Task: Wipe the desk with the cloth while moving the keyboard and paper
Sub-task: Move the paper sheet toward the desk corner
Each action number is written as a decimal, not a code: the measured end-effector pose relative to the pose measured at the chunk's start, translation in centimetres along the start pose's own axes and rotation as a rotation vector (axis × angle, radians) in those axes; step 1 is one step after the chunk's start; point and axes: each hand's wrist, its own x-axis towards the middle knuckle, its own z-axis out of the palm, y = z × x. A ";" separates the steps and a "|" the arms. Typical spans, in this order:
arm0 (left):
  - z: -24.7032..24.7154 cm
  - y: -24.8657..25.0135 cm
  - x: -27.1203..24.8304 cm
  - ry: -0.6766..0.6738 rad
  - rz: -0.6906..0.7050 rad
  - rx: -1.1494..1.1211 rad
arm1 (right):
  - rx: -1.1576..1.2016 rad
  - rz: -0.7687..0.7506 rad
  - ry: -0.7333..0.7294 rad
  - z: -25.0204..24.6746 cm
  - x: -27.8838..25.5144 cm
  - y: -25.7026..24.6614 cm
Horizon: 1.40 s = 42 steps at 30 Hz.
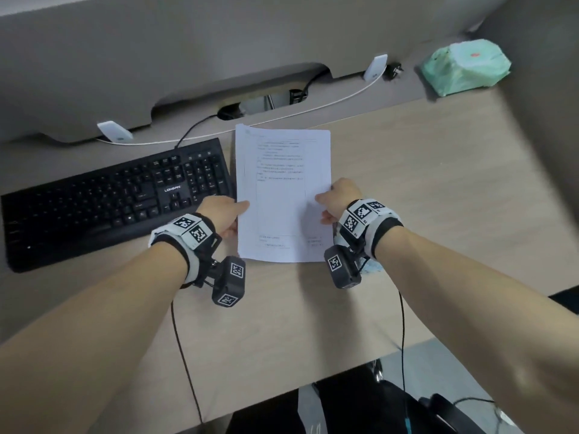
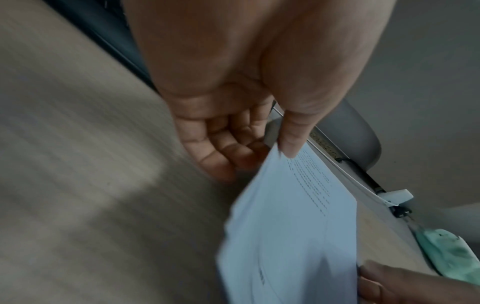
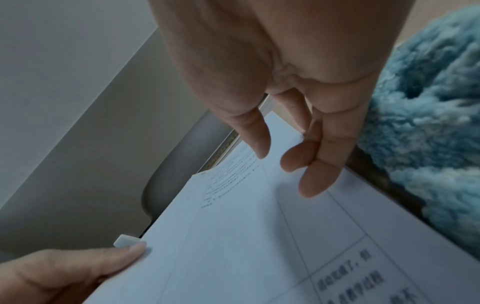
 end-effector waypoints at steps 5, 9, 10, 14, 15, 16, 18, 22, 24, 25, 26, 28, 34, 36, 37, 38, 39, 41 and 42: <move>-0.3 1.4 -1.5 -0.097 0.129 0.103 | 0.116 0.063 -0.071 -0.4 -0.6 -0.1; -1.5 3.9 -3.2 -0.081 0.306 0.128 | 0.222 0.076 -0.091 -1.4 -2.0 -0.3; -1.7 4.6 -3.6 -0.090 0.336 0.115 | 0.248 0.080 -0.100 -1.9 -2.3 -0.3; -1.5 8.0 -6.2 -0.153 0.433 0.088 | 0.336 0.069 -0.108 -4.9 -3.2 -0.1; -1.1 8.9 -6.8 -0.174 0.442 0.087 | 0.368 0.065 -0.109 -5.7 -3.4 0.0; -0.7 9.7 -7.4 -0.195 0.454 0.081 | 0.402 0.062 -0.112 -6.2 -3.5 0.0; 0.8 11.6 -8.7 -0.229 0.470 0.038 | 0.463 0.051 -0.129 -7.8 -3.7 0.4; 4.5 15.4 -10.6 -0.297 0.492 -0.021 | 0.493 0.006 -0.165 -11.3 -3.7 1.5; 7.0 17.6 -11.9 -0.327 0.499 -0.036 | 0.495 -0.012 -0.172 -13.8 -3.4 2.7; 8.3 18.7 -12.6 -0.336 0.504 -0.045 | 0.508 -0.012 -0.180 -15.1 -3.2 3.4; 9.7 19.7 -13.3 -0.349 0.513 -0.050 | 0.531 -0.006 -0.195 -16.5 -2.9 4.2; 12.2 21.4 -14.5 -0.374 0.515 -0.047 | 0.570 0.021 -0.249 -19.2 -2.5 5.9; 20.3 25.4 -14.9 -0.337 0.526 -0.002 | 0.636 0.006 -0.164 -28.6 0.0 11.7; 22.7 25.7 -14.1 -0.214 0.485 0.095 | 0.569 0.007 -0.019 -32.3 1.1 13.4; 24.0 25.6 -13.3 -0.182 0.431 0.150 | 0.480 0.001 0.046 -34.0 1.7 14.2; 25.2 25.2 -12.7 -0.185 0.358 0.194 | 0.355 -0.020 0.112 -35.5 2.0 14.7; 26.8 24.8 -11.9 -0.216 0.287 0.231 | 0.220 -0.053 0.190 -36.9 2.5 15.2; 29.9 23.7 -10.7 -0.289 0.165 0.273 | -0.020 -0.096 0.332 -38.7 3.5 16.0; 31.3 23.1 -10.3 -0.324 0.113 0.272 | -0.109 -0.093 0.363 -39.3 3.8 16.4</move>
